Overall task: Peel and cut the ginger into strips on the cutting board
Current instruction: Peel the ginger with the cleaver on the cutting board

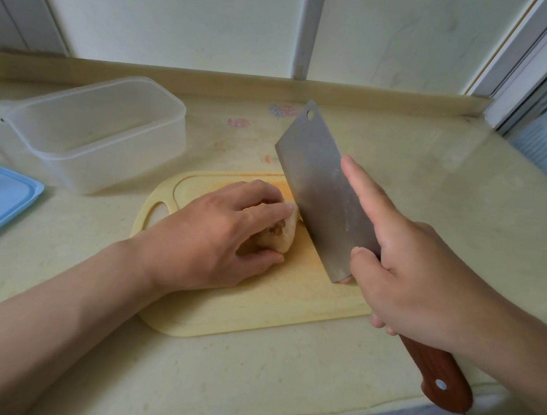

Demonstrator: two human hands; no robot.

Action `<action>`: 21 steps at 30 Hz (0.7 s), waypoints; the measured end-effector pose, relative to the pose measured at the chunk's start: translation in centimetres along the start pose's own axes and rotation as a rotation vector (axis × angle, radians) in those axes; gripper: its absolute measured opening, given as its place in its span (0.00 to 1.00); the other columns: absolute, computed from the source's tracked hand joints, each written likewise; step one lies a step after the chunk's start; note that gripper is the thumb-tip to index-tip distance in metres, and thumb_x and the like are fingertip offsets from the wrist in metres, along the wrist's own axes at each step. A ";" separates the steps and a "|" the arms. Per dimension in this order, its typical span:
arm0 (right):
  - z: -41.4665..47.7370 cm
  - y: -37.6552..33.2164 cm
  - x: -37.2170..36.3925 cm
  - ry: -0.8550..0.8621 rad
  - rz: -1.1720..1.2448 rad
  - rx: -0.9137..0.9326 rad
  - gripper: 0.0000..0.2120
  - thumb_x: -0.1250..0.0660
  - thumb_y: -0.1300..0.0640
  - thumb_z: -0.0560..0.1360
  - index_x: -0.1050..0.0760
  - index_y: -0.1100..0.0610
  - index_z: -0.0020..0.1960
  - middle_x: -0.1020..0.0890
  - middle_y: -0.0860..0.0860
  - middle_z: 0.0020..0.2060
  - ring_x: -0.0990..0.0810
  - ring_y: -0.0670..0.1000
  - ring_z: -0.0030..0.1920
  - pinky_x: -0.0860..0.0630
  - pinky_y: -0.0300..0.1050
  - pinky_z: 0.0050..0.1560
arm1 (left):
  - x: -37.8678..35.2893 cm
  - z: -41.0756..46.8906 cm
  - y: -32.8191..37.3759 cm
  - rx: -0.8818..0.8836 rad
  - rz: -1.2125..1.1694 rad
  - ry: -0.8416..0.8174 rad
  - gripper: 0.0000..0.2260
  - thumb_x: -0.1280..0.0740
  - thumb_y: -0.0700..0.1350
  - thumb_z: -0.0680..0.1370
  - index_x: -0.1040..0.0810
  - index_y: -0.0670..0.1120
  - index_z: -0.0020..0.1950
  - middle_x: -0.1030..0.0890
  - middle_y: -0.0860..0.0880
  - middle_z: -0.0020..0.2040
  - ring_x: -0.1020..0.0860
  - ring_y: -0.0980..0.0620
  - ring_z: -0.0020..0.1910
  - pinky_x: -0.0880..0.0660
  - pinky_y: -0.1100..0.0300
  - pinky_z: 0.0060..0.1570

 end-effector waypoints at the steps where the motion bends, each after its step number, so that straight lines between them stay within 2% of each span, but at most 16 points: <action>1: -0.2 0.0 0.2 -0.026 0.001 -0.014 0.46 0.44 0.62 0.81 0.65 0.17 0.71 0.20 0.56 0.29 0.18 0.60 0.30 0.19 0.60 0.31 | 0.0 0.0 0.0 0.001 -0.003 0.002 0.24 0.27 0.51 0.75 0.22 0.40 0.66 0.22 0.44 0.61 0.21 0.46 0.56 0.24 0.56 0.56; 3: -0.6 -0.2 0.5 -0.079 -0.002 -0.041 0.46 0.45 0.62 0.82 0.68 0.16 0.68 0.20 0.52 0.25 0.17 0.59 0.28 0.18 0.57 0.29 | 0.0 0.0 -0.1 0.003 -0.007 0.004 0.24 0.26 0.51 0.75 0.22 0.40 0.66 0.22 0.44 0.61 0.21 0.47 0.56 0.24 0.56 0.56; 6: -0.1 -0.5 0.9 -0.146 -0.019 -0.087 0.46 0.45 0.61 0.81 0.65 0.15 0.70 0.20 0.47 0.24 0.17 0.56 0.26 0.16 0.54 0.28 | 0.0 0.0 -0.1 0.001 -0.010 0.008 0.24 0.26 0.51 0.74 0.22 0.40 0.66 0.21 0.45 0.60 0.21 0.48 0.55 0.24 0.59 0.56; 10: 2.1 -1.2 0.4 -0.226 -0.076 -0.095 0.44 0.45 0.60 0.80 0.63 0.19 0.74 0.17 0.51 0.36 0.16 0.52 0.25 0.16 0.53 0.28 | 0.0 0.0 -0.1 -0.025 -0.001 0.013 0.24 0.26 0.50 0.74 0.22 0.38 0.66 0.20 0.43 0.59 0.20 0.46 0.53 0.25 0.59 0.55; 12: 2.8 -1.5 0.1 -0.241 -0.106 -0.081 0.44 0.45 0.60 0.80 0.64 0.22 0.76 0.18 0.53 0.39 0.16 0.52 0.25 0.16 0.53 0.27 | 0.2 0.0 -0.1 -0.031 0.000 0.009 0.24 0.27 0.51 0.75 0.22 0.38 0.67 0.21 0.43 0.59 0.20 0.46 0.53 0.24 0.59 0.54; 16: 3.5 -1.9 0.0 -0.222 -0.107 -0.066 0.44 0.44 0.61 0.80 0.63 0.24 0.78 0.20 0.52 0.37 0.16 0.52 0.25 0.16 0.52 0.27 | 0.3 -0.1 -0.1 -0.027 -0.005 -0.001 0.24 0.31 0.53 0.77 0.23 0.38 0.67 0.22 0.42 0.60 0.21 0.46 0.53 0.26 0.62 0.55; 21: 3.2 -1.6 0.0 -0.095 -0.032 -0.036 0.44 0.44 0.62 0.79 0.59 0.25 0.79 0.21 0.52 0.34 0.16 0.55 0.27 0.16 0.56 0.28 | 0.4 0.0 0.1 -0.047 0.025 -0.013 0.24 0.29 0.52 0.76 0.24 0.38 0.67 0.24 0.41 0.61 0.23 0.42 0.54 0.25 0.54 0.57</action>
Point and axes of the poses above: each hand's wrist, its own z-axis towards the middle knuckle, its own x-axis out of the back of the hand, y = z × x, the point moved 4 cm from there along z, towards the middle knuckle
